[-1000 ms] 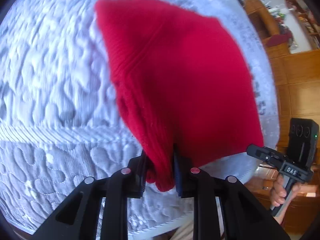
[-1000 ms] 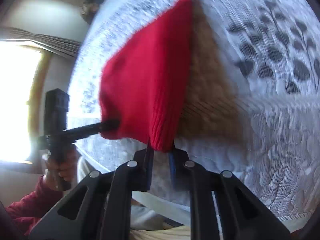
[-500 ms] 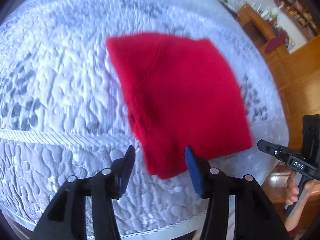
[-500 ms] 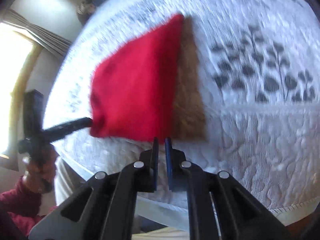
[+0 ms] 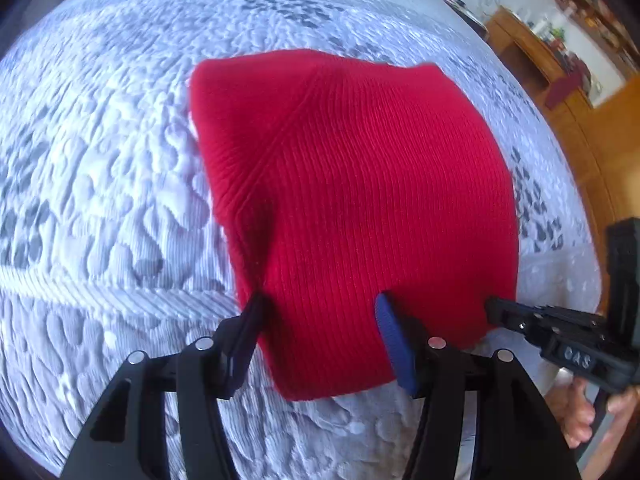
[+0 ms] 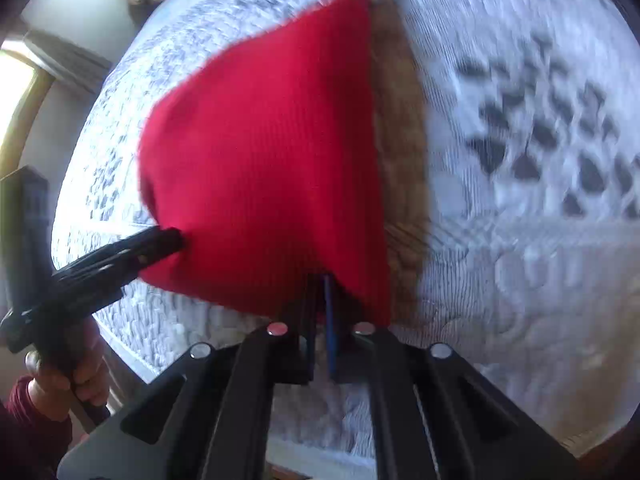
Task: Fold small clothes
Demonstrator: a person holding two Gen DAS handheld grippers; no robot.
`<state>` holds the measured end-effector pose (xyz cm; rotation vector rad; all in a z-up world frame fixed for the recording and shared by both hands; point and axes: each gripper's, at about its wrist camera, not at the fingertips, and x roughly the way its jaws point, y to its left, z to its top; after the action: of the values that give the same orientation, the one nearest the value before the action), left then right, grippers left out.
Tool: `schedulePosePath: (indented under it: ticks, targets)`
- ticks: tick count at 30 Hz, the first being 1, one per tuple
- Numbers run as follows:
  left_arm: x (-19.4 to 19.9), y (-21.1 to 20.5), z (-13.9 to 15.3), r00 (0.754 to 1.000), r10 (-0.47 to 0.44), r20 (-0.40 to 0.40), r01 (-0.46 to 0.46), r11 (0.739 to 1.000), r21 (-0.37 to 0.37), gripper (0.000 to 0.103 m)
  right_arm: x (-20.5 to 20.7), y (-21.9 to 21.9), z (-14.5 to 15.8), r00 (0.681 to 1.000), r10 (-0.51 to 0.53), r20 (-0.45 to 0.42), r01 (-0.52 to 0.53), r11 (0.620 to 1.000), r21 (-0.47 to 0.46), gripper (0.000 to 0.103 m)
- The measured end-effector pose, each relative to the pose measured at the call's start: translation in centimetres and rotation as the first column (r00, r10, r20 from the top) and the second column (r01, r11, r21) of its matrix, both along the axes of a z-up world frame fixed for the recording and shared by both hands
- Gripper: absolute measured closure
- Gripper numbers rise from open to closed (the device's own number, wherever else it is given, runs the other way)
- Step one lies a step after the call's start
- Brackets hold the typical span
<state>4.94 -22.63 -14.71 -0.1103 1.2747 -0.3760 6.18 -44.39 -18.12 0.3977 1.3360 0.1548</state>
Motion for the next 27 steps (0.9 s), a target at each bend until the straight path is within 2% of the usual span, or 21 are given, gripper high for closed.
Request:
schedulePosePath:
  ticks: [2, 4, 6, 7, 8, 10, 12, 13, 14, 16, 21, 27]
  targets:
    - [-0.4, -0.3, -0.1, 0.999, -0.023, 0.025, 0.022, 0.999, 0.030, 0.044, -0.1, -0.2, 0.1, 1.000, -0.014, 0.001, 0.014, 1.000, 0.017, 0.102]
    - [-0.5, -0.7, 0.1, 0.999, -0.028, 0.038, 0.027, 0.999, 0.046, 0.044, -0.5, -0.1, 0.7, 1.000, -0.009, 0.014, 0.009, 1.000, -0.010, 0.102]
    - [-0.7, -0.7, 0.5, 0.999, -0.012, 0.033, 0.010, 0.998, 0.064, 0.038, -1.1, 0.5, 1.9, 0.999, -0.001, 0.036, 0.002, 0.999, -0.046, 0.095]
    - [-0.8, -0.3, 0.8, 1.000, 0.016, 0.025, -0.018, 0.996, 0.086, 0.028, -1.7, 0.5, 2.4, 0.999, -0.001, 0.042, 0.003, 0.999, -0.050, 0.083]
    - [-1.3, 0.4, 1.2, 0.999, 0.039, 0.024, -0.041, 0.995, 0.089, 0.025, -2.3, 0.7, 3.1, 0.998, -0.007, 0.056, 0.010, 0.999, -0.048, 0.074]
    - [-1.7, 1.4, 1.6, 0.997, 0.078, 0.011, -0.078, 0.994, 0.078, 0.025, -3.4, 0.9, 4.4, 0.996, -0.017, 0.087, 0.024, 0.997, -0.074, 0.041]
    - [-2.4, 2.4, 2.1, 0.994, 0.111, -0.003, -0.110, 0.989, 0.099, 0.025, -4.6, 2.0, 5.7, 0.993, -0.008, 0.115, 0.030, 0.980, -0.196, 0.032]
    - [-2.7, 2.7, 2.4, 0.992, 0.123, -0.001, -0.122, 0.987, 0.108, 0.025, -5.0, 2.3, 6.0, 0.993, -0.004, 0.119, 0.031, 0.974, -0.226, 0.029]
    - [-3.1, 3.0, 2.9, 0.991, 0.134, 0.005, -0.134, 0.984, 0.121, 0.025, -5.5, 2.5, 6.4, 0.993, -0.003, 0.120, 0.033, 0.969, -0.244, 0.027]
    - [-3.9, 3.4, 3.7, 0.990, 0.139, 0.013, -0.140, 0.981, 0.132, 0.024, -6.3, 2.7, 6.9, 0.993, -0.008, 0.116, 0.035, 0.973, -0.228, 0.015]
    - [-5.4, 3.7, 6.0, 0.990, 0.128, 0.062, -0.137, 0.976, 0.168, 0.020, -7.9, 3.9, 8.6, 0.991, -0.008, 0.131, 0.038, 0.972, -0.232, 0.012]
    - [-7.5, 4.2, 8.4, 0.989, 0.105, 0.103, -0.122, 0.976, 0.178, 0.020, -9.3, 4.8, 9.9, 0.991, 0.001, 0.133, 0.031, 0.970, -0.239, 0.011]
